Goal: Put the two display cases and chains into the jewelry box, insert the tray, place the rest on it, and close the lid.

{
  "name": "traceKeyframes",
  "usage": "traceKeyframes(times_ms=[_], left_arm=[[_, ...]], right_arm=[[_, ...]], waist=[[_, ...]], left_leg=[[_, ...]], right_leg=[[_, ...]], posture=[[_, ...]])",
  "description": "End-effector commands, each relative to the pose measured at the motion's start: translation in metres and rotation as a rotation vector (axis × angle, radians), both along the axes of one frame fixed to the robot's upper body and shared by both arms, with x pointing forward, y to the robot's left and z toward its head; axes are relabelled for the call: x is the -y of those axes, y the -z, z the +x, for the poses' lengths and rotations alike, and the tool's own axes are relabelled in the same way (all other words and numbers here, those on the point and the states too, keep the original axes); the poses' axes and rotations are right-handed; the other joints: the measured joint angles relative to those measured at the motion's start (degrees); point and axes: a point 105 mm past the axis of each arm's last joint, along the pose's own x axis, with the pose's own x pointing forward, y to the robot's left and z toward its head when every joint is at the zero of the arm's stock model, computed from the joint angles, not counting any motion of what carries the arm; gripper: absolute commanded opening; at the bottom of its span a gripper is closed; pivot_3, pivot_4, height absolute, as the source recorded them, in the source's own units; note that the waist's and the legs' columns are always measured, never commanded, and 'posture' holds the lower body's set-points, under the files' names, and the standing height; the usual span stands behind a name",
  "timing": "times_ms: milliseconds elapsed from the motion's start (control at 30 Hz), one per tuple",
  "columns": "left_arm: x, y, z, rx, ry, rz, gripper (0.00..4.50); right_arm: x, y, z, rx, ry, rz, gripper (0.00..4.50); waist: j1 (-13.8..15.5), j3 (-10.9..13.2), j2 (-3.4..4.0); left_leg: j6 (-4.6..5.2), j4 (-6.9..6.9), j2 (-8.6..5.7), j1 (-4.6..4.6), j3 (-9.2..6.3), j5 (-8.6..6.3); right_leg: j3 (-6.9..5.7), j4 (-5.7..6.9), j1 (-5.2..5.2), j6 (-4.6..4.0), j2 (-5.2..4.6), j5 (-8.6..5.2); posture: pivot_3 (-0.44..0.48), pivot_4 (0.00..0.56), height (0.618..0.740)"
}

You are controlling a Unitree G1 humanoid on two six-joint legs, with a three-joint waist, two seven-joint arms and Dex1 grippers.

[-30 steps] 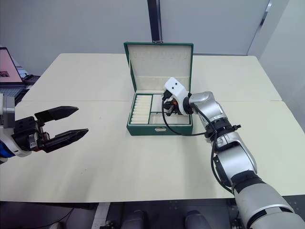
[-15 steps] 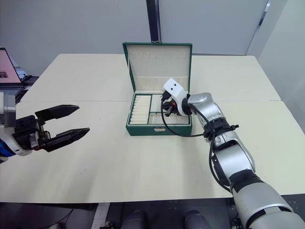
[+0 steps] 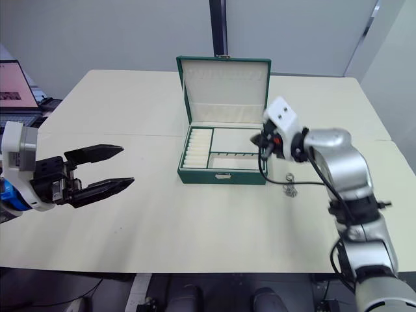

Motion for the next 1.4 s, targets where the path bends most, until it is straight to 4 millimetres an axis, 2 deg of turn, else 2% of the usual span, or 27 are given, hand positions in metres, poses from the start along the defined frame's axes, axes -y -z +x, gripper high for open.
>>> traceKeyframes(times_ms=[33, 167, 367, 500, 633, 800, 1033, 1067, 1400], left_arm=[[0.005, -0.003, -0.003, 0.015, 0.044, 0.005, 4.50], [0.011, 0.002, -0.001, 0.002, 0.087, -0.003, 4.50], [0.019, 0.008, 0.004, -0.006, 0.143, -0.018, 4.50], [0.021, 0.009, 0.006, -0.002, 0.168, -0.014, 4.50], [0.028, 0.011, 0.005, 0.011, 0.204, 0.005, 4.50], [0.033, 0.026, 0.000, 0.003, 0.252, 0.084, 4.50], [0.043, 0.023, 0.000, 0.007, 0.289, 0.074, 4.50], [0.044, 0.022, 0.001, 0.008, 0.289, 0.074, 4.50], [0.043, 0.010, 0.005, 0.023, 0.274, 0.065, 4.50]], right_arm=[[0.005, -0.004, -0.043, -0.008, 0.021, 0.045, 0.02], [0.020, 0.027, -0.080, -0.090, 0.103, 0.032, 0.02], [0.038, 0.056, -0.100, -0.193, 0.234, 0.046, 0.02], [0.041, 0.063, -0.107, -0.217, 0.272, 0.059, 0.02], [0.053, 0.070, -0.107, -0.222, 0.366, 0.069, 0.76], [0.058, 0.069, -0.102, -0.192, 0.431, 0.095, 2.21], [0.059, 0.076, -0.091, -0.193, 0.487, 0.125, 4.34], [0.059, 0.076, -0.089, -0.192, 0.490, 0.126, 4.47], [0.071, 0.091, -0.038, -0.119, 0.625, 0.132, 4.47]], waist=[[-0.05, -0.01, -0.01], [0.03, -0.02, -0.05], [-0.07, -0.04, -0.14], [-0.15, -0.05, -0.17], [-0.04, -0.06, -0.21], [-0.13, -0.07, -0.22], [-0.03, -0.10, -0.28], [-0.04, -0.10, -0.28], [-0.17, -0.09, -0.27]], left_leg=[[0.00, 0.00, 0.00, 0.00, 0.02, 0.00], [0.00, -0.03, -0.01, 0.02, -0.01, 0.00], [0.05, 0.01, -0.04, 0.04, 0.03, -0.03], [0.06, 0.01, -0.04, 0.03, 0.03, -0.03], [0.07, 0.01, -0.04, 0.02, 0.03, -0.04], [0.06, 0.00, -0.04, 0.04, 0.04, -0.03], [0.08, 0.01, -0.04, 0.03, 0.01, -0.04], [0.08, 0.01, -0.05, 0.03, 0.02, -0.04], [0.08, 0.01, -0.05, 0.03, 0.04, -0.04]], right_leg=[[0.03, 0.01, -0.01, 0.00, 0.00, 0.00], [0.02, -0.02, 0.00, 0.01, 0.02, 0.00], [0.08, -0.01, 0.01, 0.01, 0.01, 0.00], [0.11, -0.01, 0.00, 0.00, 0.02, 0.00], [0.10, -0.03, 0.00, 0.01, 0.02, 0.00], [0.11, -0.02, 0.00, 0.00, 0.02, 0.00], [0.09, -0.02, 0.00, 0.00, 0.02, 0.00], [0.10, -0.02, 0.00, 0.00, 0.02, 0.00], [0.13, -0.01, 0.00, 0.00, 0.02, 0.00]], posture=[[0.000, 0.150, 0.740], [0.000, 0.150, 0.740], [0.000, 0.150, 0.740], [0.000, 0.150, 0.740], [0.000, 0.150, 0.740], [0.000, 0.150, 0.740], [0.000, 0.150, 0.740], [0.000, 0.150, 0.740], [0.000, 0.150, 0.740]])
